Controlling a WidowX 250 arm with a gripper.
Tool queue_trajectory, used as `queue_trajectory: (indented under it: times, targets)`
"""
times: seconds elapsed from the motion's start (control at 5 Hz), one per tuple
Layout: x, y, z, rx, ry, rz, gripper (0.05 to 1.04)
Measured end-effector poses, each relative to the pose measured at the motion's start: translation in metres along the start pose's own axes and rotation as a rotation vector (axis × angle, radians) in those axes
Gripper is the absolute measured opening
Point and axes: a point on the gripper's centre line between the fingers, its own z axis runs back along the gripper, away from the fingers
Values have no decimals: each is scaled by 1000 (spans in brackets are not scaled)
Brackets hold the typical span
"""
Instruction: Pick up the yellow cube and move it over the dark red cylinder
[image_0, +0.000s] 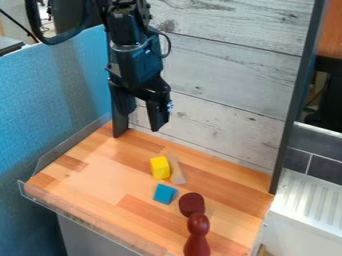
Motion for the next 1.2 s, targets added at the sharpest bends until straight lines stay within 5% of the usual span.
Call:
queue_trajectory:
  times: [0.2,0.6,1.0,1.2]
  targets:
    - [-3,-1,-10,-13,28,10,999]
    - [30,10,-59,77,95,73,999]
    - [41,20,-100,225,179,-227,999]
    - [40,25,-118,237,189,-315,999]
